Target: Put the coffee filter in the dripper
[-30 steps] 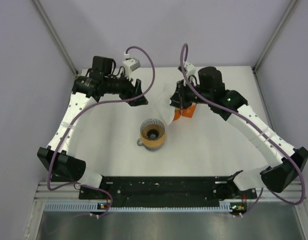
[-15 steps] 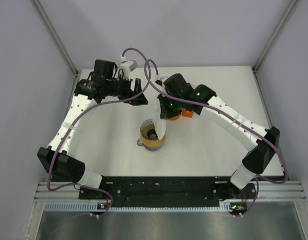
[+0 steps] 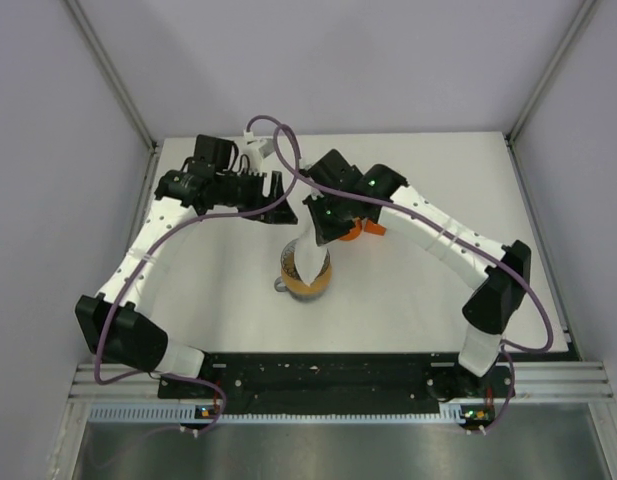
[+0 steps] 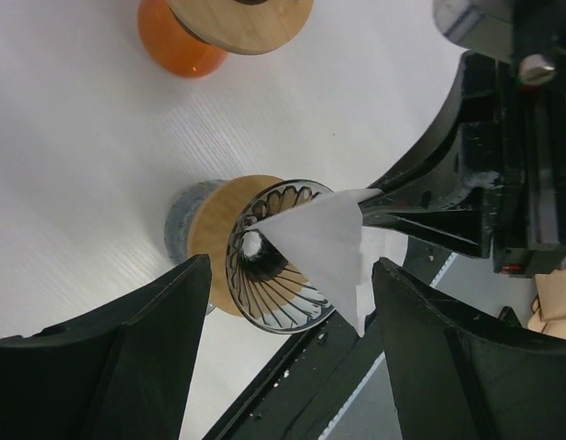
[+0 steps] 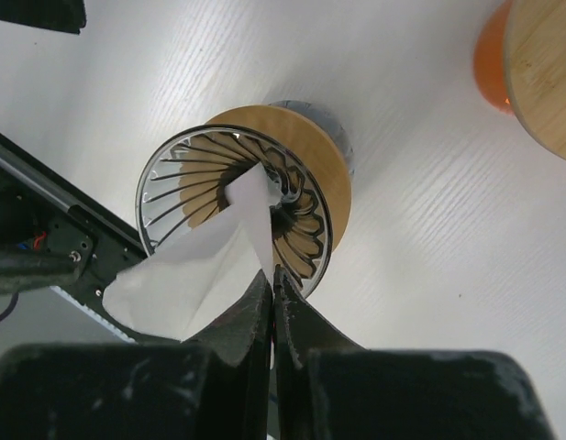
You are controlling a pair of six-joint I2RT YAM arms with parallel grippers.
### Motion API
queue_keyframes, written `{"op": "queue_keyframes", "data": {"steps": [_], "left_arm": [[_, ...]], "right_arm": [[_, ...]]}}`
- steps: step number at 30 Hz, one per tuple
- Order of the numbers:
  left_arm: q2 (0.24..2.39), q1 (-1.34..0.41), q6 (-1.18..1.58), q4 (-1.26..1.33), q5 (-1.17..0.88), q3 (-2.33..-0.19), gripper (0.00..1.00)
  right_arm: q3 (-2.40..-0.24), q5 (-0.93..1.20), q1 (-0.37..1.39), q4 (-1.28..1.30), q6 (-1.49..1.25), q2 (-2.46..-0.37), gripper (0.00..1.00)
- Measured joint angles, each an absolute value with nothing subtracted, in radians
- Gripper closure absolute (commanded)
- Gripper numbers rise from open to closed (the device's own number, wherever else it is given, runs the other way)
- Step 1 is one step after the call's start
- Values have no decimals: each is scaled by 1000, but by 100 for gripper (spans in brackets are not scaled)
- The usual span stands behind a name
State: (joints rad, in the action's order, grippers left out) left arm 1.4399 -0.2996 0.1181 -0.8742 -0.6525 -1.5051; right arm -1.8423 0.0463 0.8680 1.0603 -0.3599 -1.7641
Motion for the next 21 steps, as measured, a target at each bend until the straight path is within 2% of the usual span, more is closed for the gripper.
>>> {"op": "queue_keyframes", "data": {"steps": [12, 14, 21], "left_arm": [[1427, -306, 92, -875, -685, -1398, 28], [1425, -317, 77, -876, -670, -1388, 33], [1425, -372, 44, -888, -603, -1372, 64]], "right_arm": [[-1869, 47, 869, 1067, -361, -1848, 100], [-1874, 47, 869, 1072, -361, -1850, 100], [-1887, 47, 869, 1076, -361, -1854, 100]]}}
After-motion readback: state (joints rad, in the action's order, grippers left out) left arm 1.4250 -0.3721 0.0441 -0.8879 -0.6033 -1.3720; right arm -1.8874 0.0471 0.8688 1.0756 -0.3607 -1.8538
